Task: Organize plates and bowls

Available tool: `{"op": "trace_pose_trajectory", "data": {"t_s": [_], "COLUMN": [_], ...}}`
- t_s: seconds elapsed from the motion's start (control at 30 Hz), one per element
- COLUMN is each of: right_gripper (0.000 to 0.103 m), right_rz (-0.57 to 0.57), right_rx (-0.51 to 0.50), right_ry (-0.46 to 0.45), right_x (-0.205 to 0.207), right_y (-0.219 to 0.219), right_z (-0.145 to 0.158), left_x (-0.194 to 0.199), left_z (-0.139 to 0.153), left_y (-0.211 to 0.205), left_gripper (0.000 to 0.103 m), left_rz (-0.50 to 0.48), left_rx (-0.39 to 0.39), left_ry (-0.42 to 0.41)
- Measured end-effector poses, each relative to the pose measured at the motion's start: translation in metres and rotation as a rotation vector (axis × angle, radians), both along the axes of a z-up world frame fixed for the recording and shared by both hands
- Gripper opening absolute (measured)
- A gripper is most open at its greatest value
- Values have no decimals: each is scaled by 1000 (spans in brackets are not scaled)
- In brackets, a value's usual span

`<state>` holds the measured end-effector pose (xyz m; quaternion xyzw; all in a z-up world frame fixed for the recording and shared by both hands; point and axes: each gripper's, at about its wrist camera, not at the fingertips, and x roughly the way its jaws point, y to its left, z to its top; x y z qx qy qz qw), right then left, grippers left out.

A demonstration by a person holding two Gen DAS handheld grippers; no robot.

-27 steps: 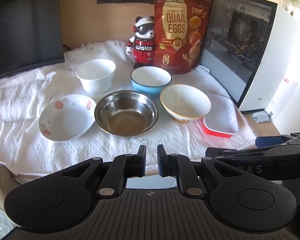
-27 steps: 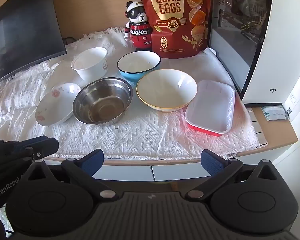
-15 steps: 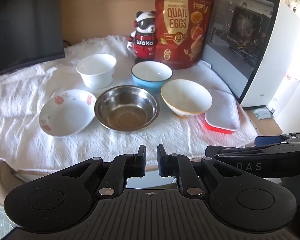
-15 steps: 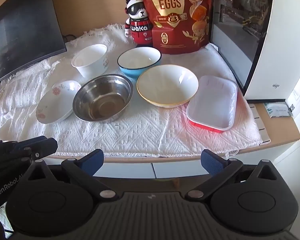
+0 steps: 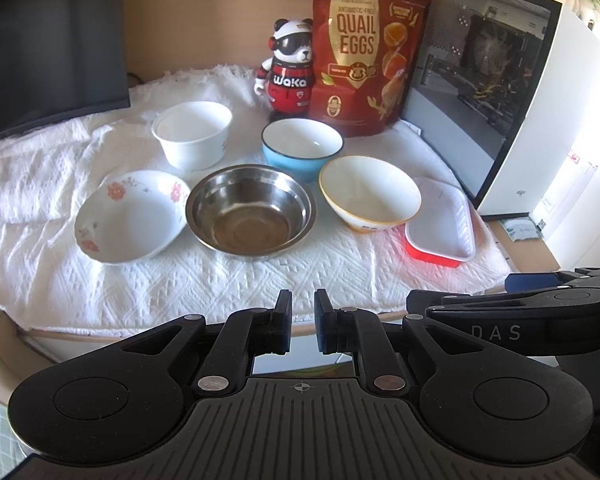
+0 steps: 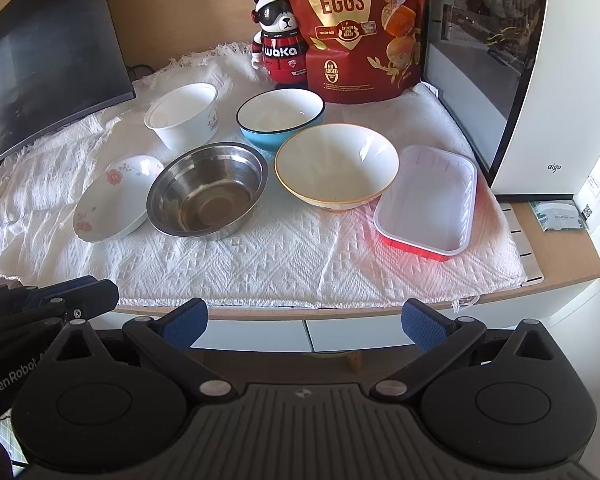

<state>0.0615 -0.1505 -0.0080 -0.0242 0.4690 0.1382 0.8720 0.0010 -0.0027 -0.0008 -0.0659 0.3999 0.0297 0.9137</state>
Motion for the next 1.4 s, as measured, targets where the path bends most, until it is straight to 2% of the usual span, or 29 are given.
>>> {"op": "trace_pose_trajectory", "data": {"t_s": [1.4], "right_gripper": [103], "right_rz": [5], "right_rx": [3], "right_ry": [13], "right_x": [5], "right_y": [4], "right_z": [-7], "left_x": [7], "left_z": [-10], "left_y": [9], "left_gripper": [14], "left_rz": [25], "left_rx": [-32], "left_ry": [39]}}
